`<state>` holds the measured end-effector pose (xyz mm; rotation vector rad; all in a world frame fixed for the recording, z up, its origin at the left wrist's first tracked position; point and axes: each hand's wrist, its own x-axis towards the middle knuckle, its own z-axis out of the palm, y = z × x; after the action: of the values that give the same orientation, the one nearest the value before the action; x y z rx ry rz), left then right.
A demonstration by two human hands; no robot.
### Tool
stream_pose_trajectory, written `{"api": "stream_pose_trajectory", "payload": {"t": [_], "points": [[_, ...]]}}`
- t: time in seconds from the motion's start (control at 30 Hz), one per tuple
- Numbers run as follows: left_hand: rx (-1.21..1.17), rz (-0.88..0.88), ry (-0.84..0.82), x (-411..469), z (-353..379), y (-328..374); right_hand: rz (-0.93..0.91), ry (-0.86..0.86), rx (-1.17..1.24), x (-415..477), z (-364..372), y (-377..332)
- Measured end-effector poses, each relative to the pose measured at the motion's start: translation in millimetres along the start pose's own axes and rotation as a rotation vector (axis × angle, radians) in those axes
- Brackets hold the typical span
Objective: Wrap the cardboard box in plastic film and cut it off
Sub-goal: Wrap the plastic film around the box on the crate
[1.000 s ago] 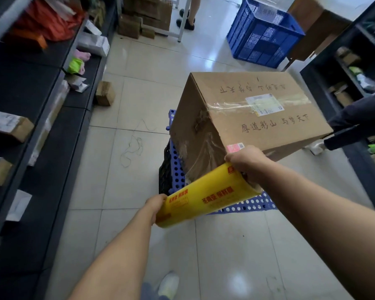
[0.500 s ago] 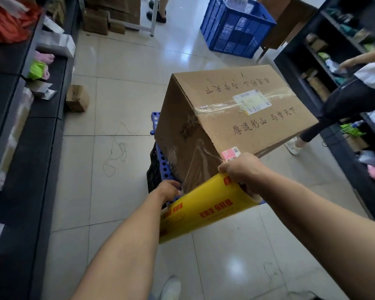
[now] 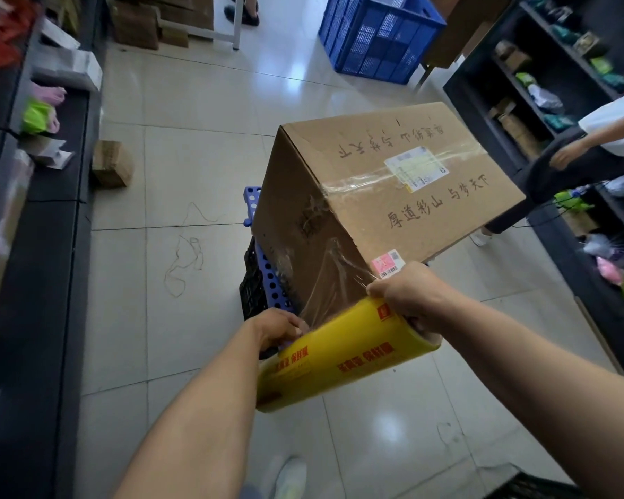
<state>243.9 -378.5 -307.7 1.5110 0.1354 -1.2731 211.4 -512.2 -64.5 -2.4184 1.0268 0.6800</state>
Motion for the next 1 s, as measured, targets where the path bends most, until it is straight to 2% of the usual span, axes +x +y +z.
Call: {"api": "stream_pose_trajectory", "payload": {"t": [0.2, 0.4, 0.47, 0.63, 0.8, 0.93, 1.0], "points": [[-0.096, 0.000, 0.038, -8.8, -9.3, -6.8, 0.005, -0.011, -0.006, -1.2, -0.7, 0.4], [-0.208, 0.056, 0.353, 10.7, -13.2, -1.1, -0.015, 0.010, -0.017, -2.0, 4.0, 3.9], [-0.281, 0.047, 0.409, 18.0, -12.7, 7.4, -0.025, 0.036, -0.053, -1.5, 7.9, 4.4], [-0.499, -0.014, 0.421, 35.4, -3.1, 18.2, -0.038, 0.077, -0.085, 0.2, 11.9, 6.6], [-0.524, -0.083, 0.497, 44.4, -3.1, 30.3, -0.018, 0.079, 0.007, 1.5, 17.8, 9.5], [-0.722, -0.127, 0.517, 43.8, -2.8, 42.7, 0.014, 0.057, 0.045, 3.4, 23.7, 10.6], [-0.891, -0.086, 0.534, 42.5, -1.1, 47.8, 0.021, 0.048, 0.064, 5.1, 23.5, 9.7]]}}
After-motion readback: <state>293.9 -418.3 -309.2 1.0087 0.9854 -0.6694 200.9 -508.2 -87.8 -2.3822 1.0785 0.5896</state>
